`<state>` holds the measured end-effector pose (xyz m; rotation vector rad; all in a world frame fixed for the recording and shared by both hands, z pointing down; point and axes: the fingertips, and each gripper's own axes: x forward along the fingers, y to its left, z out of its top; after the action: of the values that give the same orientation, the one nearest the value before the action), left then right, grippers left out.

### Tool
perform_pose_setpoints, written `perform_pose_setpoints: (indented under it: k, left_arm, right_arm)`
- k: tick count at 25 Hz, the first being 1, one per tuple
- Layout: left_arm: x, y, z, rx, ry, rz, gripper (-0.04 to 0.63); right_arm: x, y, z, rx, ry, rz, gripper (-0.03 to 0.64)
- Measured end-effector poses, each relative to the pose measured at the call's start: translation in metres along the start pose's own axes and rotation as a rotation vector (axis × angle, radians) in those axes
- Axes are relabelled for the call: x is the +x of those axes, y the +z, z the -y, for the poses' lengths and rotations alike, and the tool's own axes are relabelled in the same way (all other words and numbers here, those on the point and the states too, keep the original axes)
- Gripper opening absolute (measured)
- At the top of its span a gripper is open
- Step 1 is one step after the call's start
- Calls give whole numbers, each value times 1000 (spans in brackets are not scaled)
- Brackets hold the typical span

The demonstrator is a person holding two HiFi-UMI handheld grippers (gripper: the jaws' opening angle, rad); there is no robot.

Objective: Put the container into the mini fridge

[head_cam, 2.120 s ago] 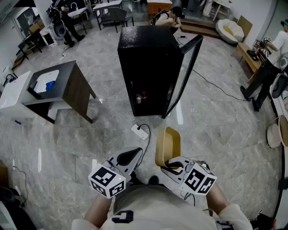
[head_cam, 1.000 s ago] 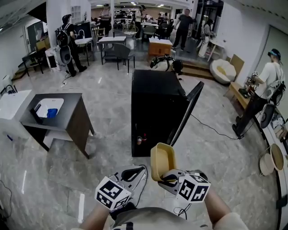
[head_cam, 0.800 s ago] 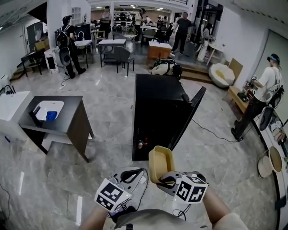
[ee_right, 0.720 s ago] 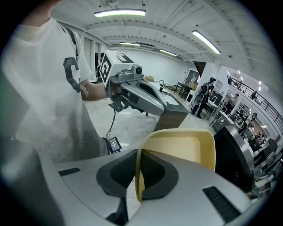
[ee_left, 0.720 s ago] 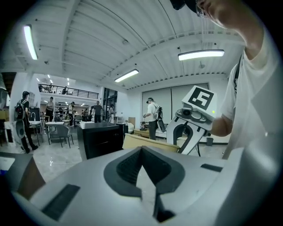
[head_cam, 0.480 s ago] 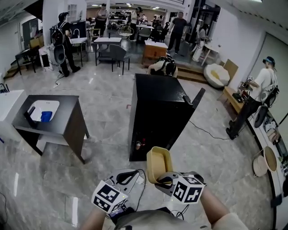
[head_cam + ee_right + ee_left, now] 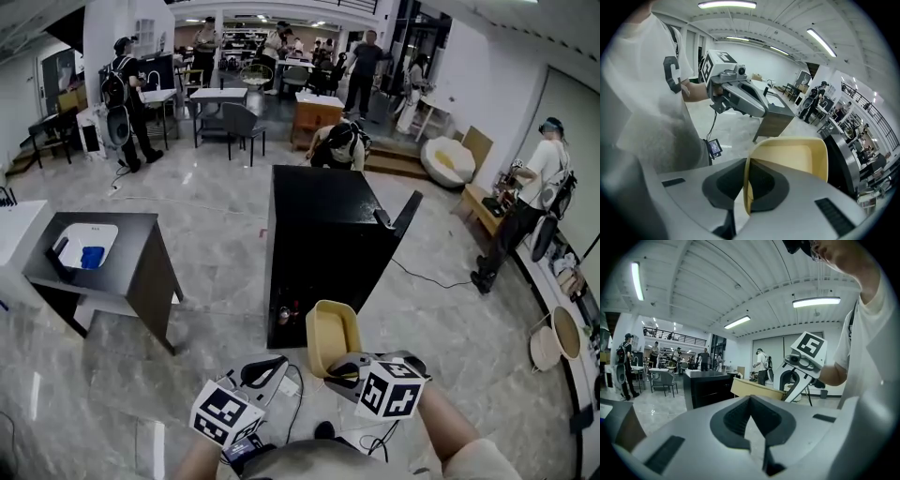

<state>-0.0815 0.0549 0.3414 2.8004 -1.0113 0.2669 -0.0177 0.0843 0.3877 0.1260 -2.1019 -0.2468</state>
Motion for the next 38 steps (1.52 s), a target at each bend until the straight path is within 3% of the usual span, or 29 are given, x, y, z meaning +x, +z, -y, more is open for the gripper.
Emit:
perform_pose_setpoints:
  k: [12,17,21,28,33,38]
  left_arm:
    - [106,29,36,64,35,-13,57]
    - [140,32,33,148,114,6,57]
    - [143,35,25,114,226,-33,57]
    - [143,45,14,104,301,-82,57]
    - [165,51,17,121,284,-100,57]
    - [187,38,22,56,251,-132,57]
  right_arm:
    - [-48,-100,41,-48,-3,10,31]
    - [-56,-147,62,-123,-49,3,31]
    - [-65,-168,67,-157,-1,27,31]
    - [-56,-160,79,-236,56,59,31]
    - [-54,-158,93,-259,54,83,31]
    - [-52,-166,102,-249,107,71,31]
